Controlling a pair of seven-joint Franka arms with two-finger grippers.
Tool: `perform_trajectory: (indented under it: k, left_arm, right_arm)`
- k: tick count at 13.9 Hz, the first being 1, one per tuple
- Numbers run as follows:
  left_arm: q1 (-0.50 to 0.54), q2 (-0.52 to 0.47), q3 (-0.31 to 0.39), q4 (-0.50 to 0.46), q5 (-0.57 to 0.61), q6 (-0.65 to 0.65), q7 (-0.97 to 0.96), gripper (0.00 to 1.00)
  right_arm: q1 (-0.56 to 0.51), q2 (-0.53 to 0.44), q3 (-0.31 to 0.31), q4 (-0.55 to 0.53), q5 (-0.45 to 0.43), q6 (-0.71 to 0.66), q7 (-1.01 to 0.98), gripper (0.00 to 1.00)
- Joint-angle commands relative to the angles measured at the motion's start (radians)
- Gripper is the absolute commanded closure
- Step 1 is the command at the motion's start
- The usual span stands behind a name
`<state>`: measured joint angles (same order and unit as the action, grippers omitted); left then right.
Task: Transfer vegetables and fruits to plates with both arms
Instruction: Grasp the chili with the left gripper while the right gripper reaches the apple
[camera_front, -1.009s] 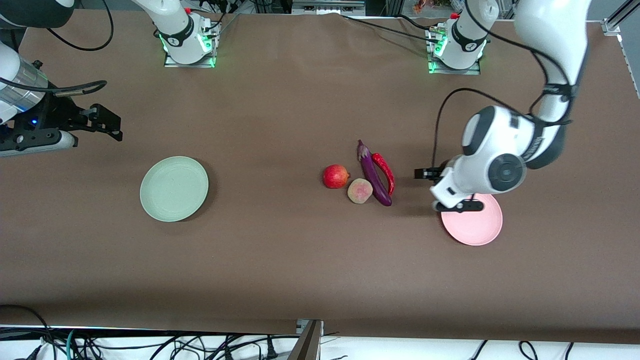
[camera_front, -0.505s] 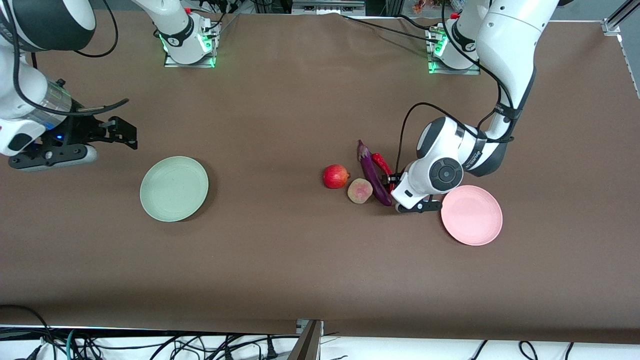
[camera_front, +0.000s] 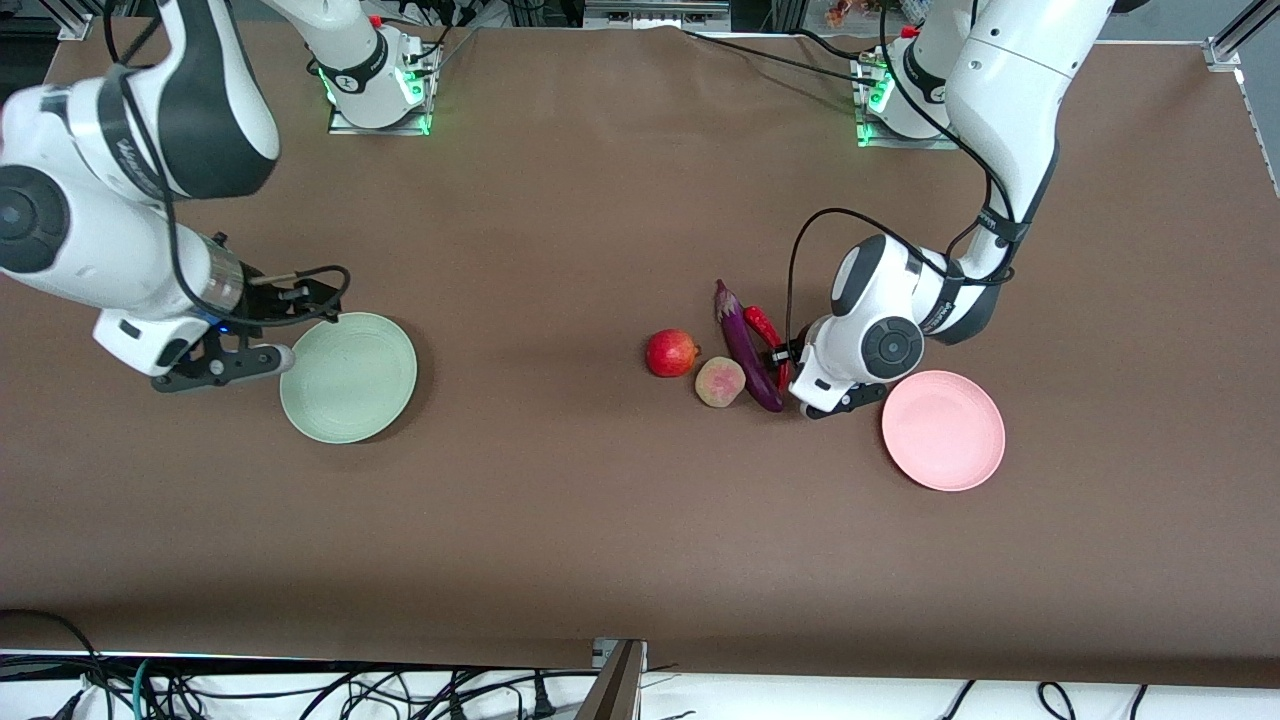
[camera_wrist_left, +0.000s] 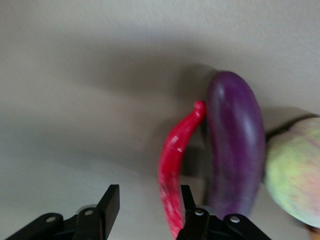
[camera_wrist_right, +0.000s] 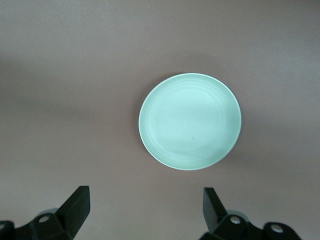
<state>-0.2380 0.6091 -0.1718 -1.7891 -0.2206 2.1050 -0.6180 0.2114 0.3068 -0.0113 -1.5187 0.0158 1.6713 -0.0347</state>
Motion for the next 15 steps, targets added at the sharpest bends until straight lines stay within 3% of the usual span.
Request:
perform_trajectory:
  k: [1, 3, 7, 9, 10, 12, 15]
  left_arm:
    - [0.003, -0.022, 0.002, -0.026, -0.074, 0.027, -0.011, 0.42]
    - [-0.006, -0.015, 0.002, -0.033, -0.074, 0.052, -0.009, 0.43]
    - [-0.032, -0.014, 0.003, -0.084, -0.071, 0.132, -0.003, 0.39]
    - [-0.033, -0.012, 0.003, -0.085, -0.071, 0.132, 0.0, 0.52]
    - [-0.033, -0.009, 0.003, -0.093, -0.071, 0.132, 0.001, 0.71]
    - [-0.029, -0.005, 0.005, -0.099, -0.068, 0.132, 0.009, 0.89]
    - [-0.024, -0.003, 0.005, -0.099, -0.025, 0.13, 0.009, 1.0]
  right_arm:
    - [0.055, 0.038, -0.001, 0.023, 0.015, 0.057, 0.021, 0.0]
    - [0.081, 0.073, 0.004, 0.031, 0.019, 0.119, 0.094, 0.0]
    - [0.138, 0.161, 0.02, 0.069, 0.174, 0.238, 0.252, 0.0]
    - [0.228, 0.245, 0.02, 0.113, 0.182, 0.347, 0.407, 0.0]
    - [0.261, 0.282, 0.019, 0.117, 0.171, 0.393, 0.486, 0.0]
    - [0.307, 0.343, 0.019, 0.117, 0.159, 0.509, 0.606, 0.0]
    - [0.379, 0.394, 0.017, 0.118, 0.157, 0.61, 0.765, 0.0]
